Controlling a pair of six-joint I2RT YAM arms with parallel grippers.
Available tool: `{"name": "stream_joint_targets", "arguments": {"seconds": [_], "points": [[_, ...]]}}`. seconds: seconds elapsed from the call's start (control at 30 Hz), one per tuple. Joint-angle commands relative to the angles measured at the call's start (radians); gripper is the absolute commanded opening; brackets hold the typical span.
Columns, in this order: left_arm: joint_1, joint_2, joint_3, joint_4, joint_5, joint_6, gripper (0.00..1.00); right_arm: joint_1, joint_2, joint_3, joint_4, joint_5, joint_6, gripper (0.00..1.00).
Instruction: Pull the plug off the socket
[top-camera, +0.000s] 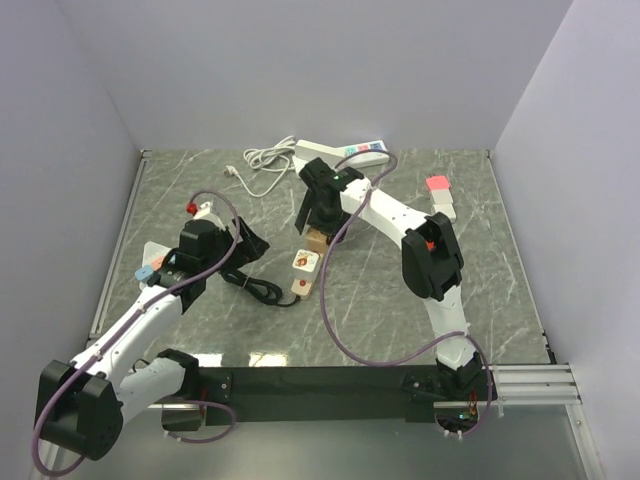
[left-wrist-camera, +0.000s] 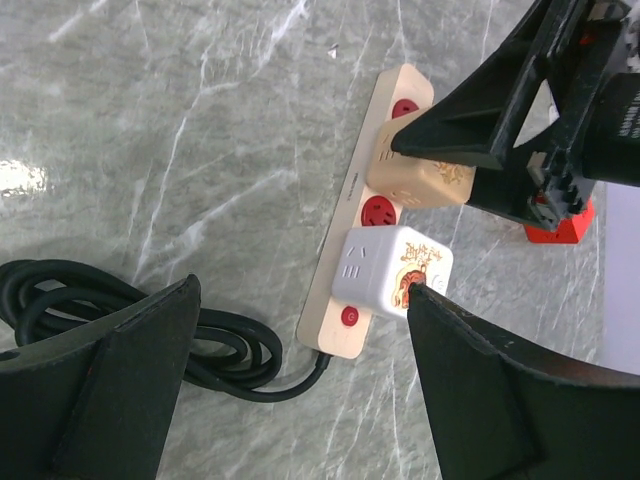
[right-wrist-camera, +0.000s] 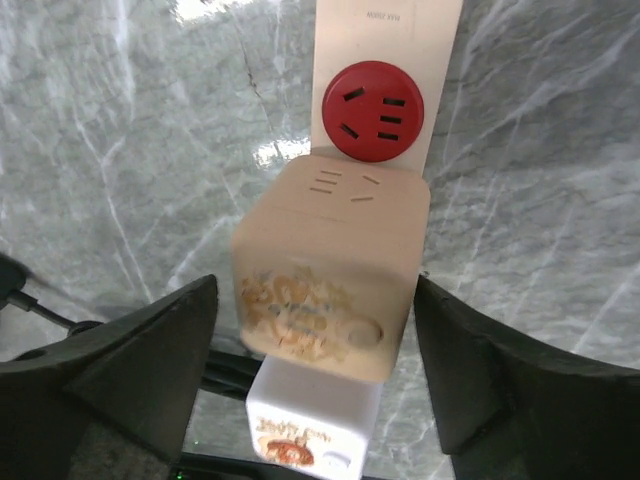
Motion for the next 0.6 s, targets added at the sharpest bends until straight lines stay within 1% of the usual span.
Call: {"name": "stream_joint_targets", "arguments": {"seconds": [0.0, 0.03, 0.07, 0.13, 0.2, 0.23, 0.27, 0.3, 0.33, 0.37, 0.4, 0.43, 0.47, 0.5, 0.57], "points": [[0.006, 0.024, -0.007, 0.033, 0.036, 0.006, 0.89, -0.007, -0.004, -0.055, 0.070, -0.038, 0.014, 0.83], [0.006, 0.030, -0.013, 0.044, 0.043, 0.009, 0.89, -0.009, -0.004, -0.080, 0.078, -0.038, 0.015, 0.81], [0.006, 0.041, -0.015, 0.056, 0.054, 0.011, 0.89, -0.009, -0.004, -0.089, 0.083, -0.060, 0.012, 0.77], [0.006, 0.076, -0.012, 0.072, 0.071, 0.020, 0.89, -0.016, -0.006, -0.121, 0.101, -0.069, 0.000, 0.74], [0.008, 0.119, -0.006, 0.095, 0.100, 0.034, 0.88, -0.021, -0.018, -0.144, 0.126, -0.092, -0.017, 0.68], [0.008, 0.135, -0.003, 0.101, 0.106, 0.037, 0.88, -0.028, -0.027, -0.178, 0.138, -0.101, -0.025, 0.64], [0.008, 0.151, 0.002, 0.107, 0.121, 0.041, 0.88, -0.033, -0.042, -0.203, 0.158, -0.115, -0.032, 0.49], [0.008, 0.188, 0.016, 0.121, 0.149, 0.057, 0.88, -0.039, -0.085, -0.235, 0.225, -0.155, -0.054, 0.36], [0.008, 0.208, 0.023, 0.125, 0.161, 0.066, 0.87, -0.045, -0.107, -0.296, 0.256, -0.178, -0.065, 0.26], [0.008, 0.227, 0.031, 0.133, 0.174, 0.084, 0.87, -0.061, -0.127, -0.325, 0.287, -0.205, -0.078, 0.12], [0.008, 0.265, 0.049, 0.147, 0.204, 0.092, 0.87, -0.070, -0.159, -0.353, 0.370, -0.248, -0.133, 0.08], [0.006, 0.282, 0.056, 0.155, 0.223, 0.101, 0.87, -0.081, -0.165, -0.391, 0.397, -0.349, -0.163, 0.02], [0.006, 0.299, 0.062, 0.158, 0.242, 0.120, 0.87, -0.099, -0.164, -0.395, 0.406, -0.391, -0.193, 0.00], [0.006, 0.331, 0.075, 0.185, 0.261, 0.127, 0.87, -0.110, -0.161, -0.404, 0.445, -0.458, -0.263, 0.00], [0.005, 0.362, 0.088, 0.214, 0.305, 0.152, 0.87, -0.134, -0.154, -0.418, 0.465, -0.587, -0.321, 0.00]]}}
